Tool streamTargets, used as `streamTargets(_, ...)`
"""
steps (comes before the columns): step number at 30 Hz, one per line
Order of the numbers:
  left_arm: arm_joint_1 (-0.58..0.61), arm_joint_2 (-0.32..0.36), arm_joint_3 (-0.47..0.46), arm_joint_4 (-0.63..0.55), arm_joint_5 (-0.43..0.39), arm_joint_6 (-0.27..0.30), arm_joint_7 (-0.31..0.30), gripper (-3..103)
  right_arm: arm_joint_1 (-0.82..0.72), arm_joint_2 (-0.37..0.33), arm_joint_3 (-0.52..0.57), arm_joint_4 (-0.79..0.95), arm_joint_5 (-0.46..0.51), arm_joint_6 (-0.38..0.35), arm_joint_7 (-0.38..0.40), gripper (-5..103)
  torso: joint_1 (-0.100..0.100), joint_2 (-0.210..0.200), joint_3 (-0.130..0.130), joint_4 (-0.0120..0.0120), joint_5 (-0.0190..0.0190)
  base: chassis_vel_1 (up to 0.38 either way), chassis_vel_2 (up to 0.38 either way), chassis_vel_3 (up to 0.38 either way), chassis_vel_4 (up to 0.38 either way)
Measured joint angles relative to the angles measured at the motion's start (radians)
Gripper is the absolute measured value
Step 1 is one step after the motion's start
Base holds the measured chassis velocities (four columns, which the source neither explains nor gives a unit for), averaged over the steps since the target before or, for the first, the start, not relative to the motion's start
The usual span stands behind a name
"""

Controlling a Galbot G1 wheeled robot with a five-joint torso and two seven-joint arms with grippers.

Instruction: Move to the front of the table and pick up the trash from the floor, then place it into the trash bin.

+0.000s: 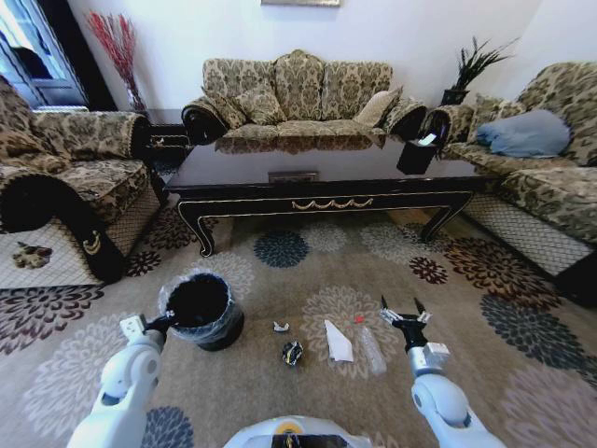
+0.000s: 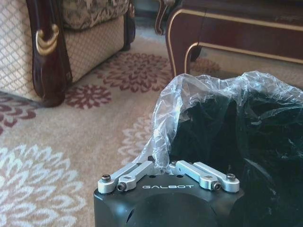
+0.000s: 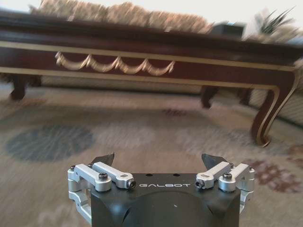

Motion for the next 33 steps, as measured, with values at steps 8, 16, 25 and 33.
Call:
streamTargets(8, 0.029, 0.011, -0.043, -0.079, -0.039, 0.011, -0.012, 3, 0.003, -0.119, -0.087, -0.029, 0.144, -0.190, -0.009, 100, 0.000, 0.000, 0.000, 0.0000, -0.0003, 0.000, 0.000, 0.000, 0.000)
streamTargets(16, 0.042, 0.027, -0.084, -0.148, -0.083, 0.019, -0.019, 3, 0.071, -0.167, -0.221, -0.111, 0.260, -0.273, 0.058, 100, 0.000, 0.000, 0.000, 0.0000, -0.0001, 0.000, 0.000, 0.000, 0.000)
streamTargets(25, 0.046, 0.030, -0.106, -0.192, -0.117, 0.027, -0.024, 3, 0.137, -0.112, -0.291, -0.224, 0.281, -0.316, 0.101, 100, 0.000, 0.000, 0.000, 0.0000, -0.0001, 0.000, 0.000, 0.000, 0.000)
streamTargets(33, 0.041, 0.022, -0.099, -0.197, -0.120, 0.030, -0.026, 3, 0.185, -0.079, -0.331, -0.320, 0.267, -0.307, 0.106, 100, 0.000, 0.000, 0.000, 0.0000, -0.0003, 0.000, 0.000, 0.000, 0.000)
